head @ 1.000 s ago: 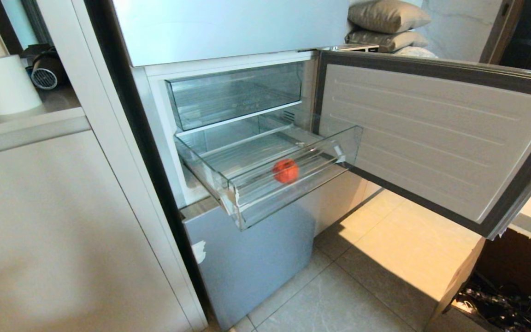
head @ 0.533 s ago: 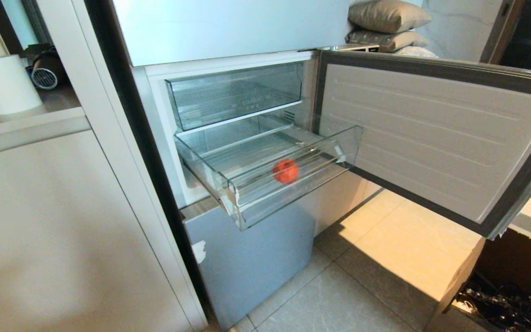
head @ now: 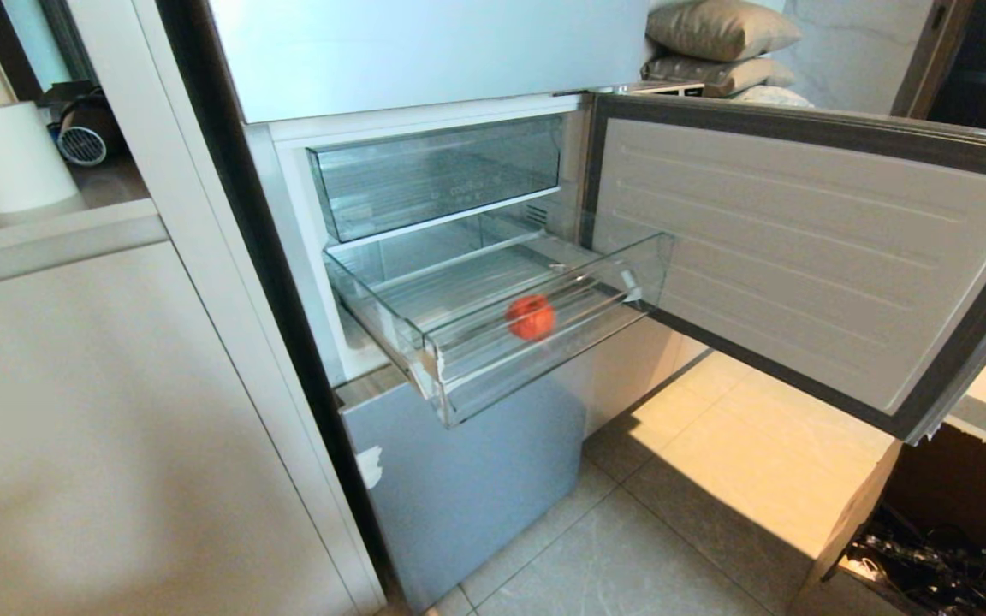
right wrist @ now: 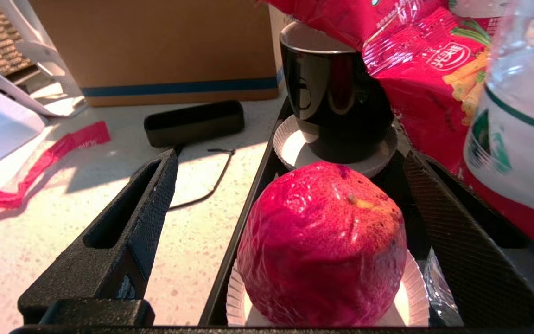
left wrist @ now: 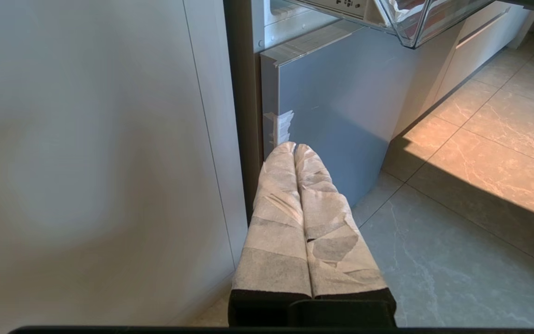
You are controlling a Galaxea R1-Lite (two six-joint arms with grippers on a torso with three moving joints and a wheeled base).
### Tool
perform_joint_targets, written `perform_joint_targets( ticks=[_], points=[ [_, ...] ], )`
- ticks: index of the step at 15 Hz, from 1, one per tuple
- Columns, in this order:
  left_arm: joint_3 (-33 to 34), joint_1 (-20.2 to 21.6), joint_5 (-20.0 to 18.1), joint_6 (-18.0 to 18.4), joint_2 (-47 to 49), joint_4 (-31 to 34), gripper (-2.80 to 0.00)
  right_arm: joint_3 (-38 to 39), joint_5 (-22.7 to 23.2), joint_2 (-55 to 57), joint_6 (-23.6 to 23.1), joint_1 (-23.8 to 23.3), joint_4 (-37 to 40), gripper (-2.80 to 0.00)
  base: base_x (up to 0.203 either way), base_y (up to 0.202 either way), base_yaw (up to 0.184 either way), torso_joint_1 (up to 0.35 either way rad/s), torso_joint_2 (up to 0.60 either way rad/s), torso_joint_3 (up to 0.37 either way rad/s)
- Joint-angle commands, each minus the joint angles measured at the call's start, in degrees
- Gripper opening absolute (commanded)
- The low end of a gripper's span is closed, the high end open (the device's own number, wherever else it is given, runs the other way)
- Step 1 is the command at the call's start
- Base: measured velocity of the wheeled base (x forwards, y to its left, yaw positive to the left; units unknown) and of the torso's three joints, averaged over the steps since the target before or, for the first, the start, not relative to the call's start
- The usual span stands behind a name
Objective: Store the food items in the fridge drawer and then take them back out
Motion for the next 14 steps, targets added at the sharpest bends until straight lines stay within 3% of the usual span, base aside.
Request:
perform_joint_targets(
  ticks=[1,14],
  points=[
    [0.1,0.0,0.0,0.0,-0.2,0.0,-2.8,0.4,0.1,-0.1,-0.2,-0.7,-0.3,0.0,0.0,0.0,0.0,0.0,0.0,0.0],
    [0.1,0.0,0.0,0.0,-0.1,0.0,-2.8,-0.9,1.6,4.1,-1.0,0.1,-0.3,0.0,0.0,0.0,0.0,0.0,0.0,0.0]
  ],
)
